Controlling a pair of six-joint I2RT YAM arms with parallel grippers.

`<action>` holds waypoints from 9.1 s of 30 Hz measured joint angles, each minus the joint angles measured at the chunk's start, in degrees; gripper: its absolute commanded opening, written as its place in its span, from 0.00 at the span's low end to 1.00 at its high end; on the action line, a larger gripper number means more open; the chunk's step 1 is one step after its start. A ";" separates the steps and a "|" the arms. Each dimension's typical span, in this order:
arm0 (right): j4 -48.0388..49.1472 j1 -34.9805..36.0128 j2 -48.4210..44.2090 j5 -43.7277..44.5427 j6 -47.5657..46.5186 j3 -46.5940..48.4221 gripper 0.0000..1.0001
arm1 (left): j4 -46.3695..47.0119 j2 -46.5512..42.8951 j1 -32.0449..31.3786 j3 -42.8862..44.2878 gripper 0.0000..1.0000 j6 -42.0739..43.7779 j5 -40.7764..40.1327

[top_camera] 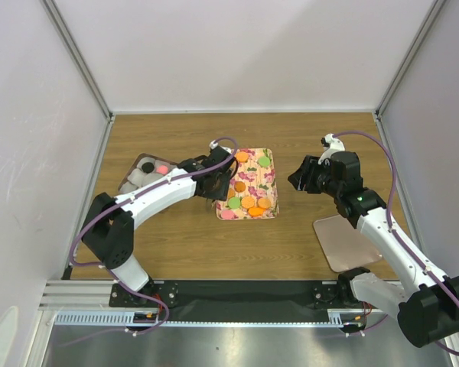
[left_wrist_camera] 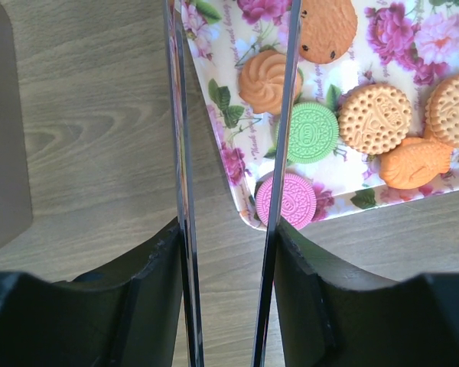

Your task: Pack the cookies

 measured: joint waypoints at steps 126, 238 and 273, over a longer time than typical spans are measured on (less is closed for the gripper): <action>0.44 0.00 -0.13 -1.77 0.04 0.00 0.53 | -2.97 -21.09 42.27 -17.09 0.46 6.84 1.62; 1.29 -2.19 6.34 1.36 -0.42 -0.09 0.52 | -0.98 8.13 2.23 7.52 0.28 5.51 1.09; 1.29 -2.25 6.19 0.55 -0.37 -0.09 0.51 | -7.85 -6.27 3.10 1.97 0.45 6.97 3.50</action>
